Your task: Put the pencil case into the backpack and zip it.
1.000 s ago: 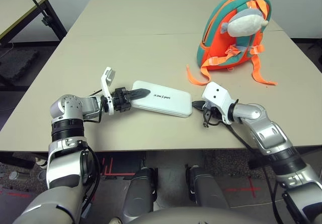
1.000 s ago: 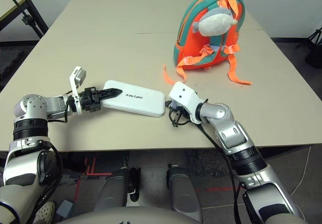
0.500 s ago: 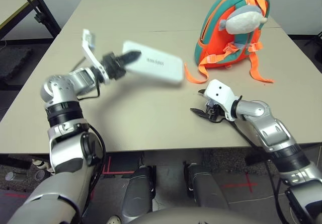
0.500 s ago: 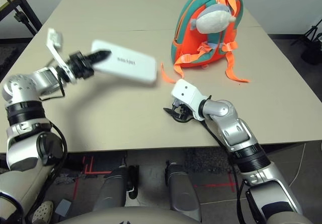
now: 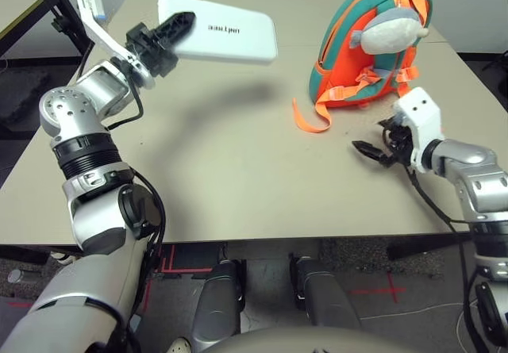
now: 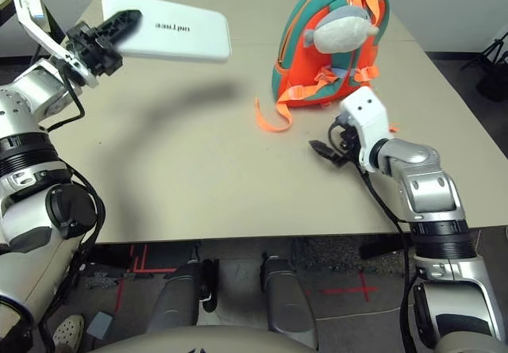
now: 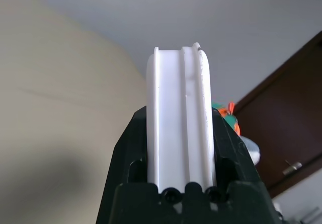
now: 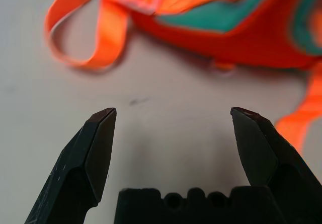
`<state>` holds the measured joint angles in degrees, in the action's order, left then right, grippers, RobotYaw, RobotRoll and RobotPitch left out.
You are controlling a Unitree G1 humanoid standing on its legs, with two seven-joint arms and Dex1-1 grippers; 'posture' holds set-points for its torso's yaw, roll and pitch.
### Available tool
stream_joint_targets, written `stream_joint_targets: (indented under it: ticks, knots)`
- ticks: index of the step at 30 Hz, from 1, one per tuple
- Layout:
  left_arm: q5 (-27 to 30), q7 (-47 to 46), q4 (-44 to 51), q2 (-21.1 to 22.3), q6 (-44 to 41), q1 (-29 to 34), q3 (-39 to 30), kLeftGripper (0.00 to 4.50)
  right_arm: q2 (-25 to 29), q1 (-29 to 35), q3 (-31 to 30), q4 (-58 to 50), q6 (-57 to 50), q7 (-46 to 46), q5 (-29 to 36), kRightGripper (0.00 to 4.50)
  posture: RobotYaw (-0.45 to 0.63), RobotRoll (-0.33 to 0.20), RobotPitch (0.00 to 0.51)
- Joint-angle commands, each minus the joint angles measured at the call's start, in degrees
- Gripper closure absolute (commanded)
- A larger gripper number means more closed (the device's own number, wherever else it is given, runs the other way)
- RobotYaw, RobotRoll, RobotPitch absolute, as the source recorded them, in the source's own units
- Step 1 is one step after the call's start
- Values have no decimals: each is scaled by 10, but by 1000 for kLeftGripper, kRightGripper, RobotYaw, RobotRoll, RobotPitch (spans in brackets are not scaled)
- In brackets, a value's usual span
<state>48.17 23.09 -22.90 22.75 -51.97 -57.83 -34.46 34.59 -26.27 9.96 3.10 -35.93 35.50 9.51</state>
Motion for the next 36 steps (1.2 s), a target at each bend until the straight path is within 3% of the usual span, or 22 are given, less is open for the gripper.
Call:
stream_joint_targets:
  ticks: [1, 8, 24, 31, 36]
  knots:
    - [-19, 15, -2, 4, 74, -17, 12, 3163, -14, -24, 33, 27, 8, -40, 14, 0, -175, 0, 133]
    - [-29, 25, -26, 7, 143, -24, 30, 3163, -48, -100, 63, 102, 44, -101, 30, 0, -180, 0, 127]
    - [-31, 31, -23, 9, 157, -13, 52, 3163, -75, -290, 29, 439, 238, -109, 6, 0, -154, 0, 118]
    - [-30, 29, -20, 7, 158, -12, 57, 3163, -81, -326, 21, 528, 295, -106, -3, 0, -147, 0, 117]
    - [-31, 28, -18, 3, 161, -9, 61, 3163, -81, -313, 19, 500, 296, -86, 6, 0, -150, 0, 116]
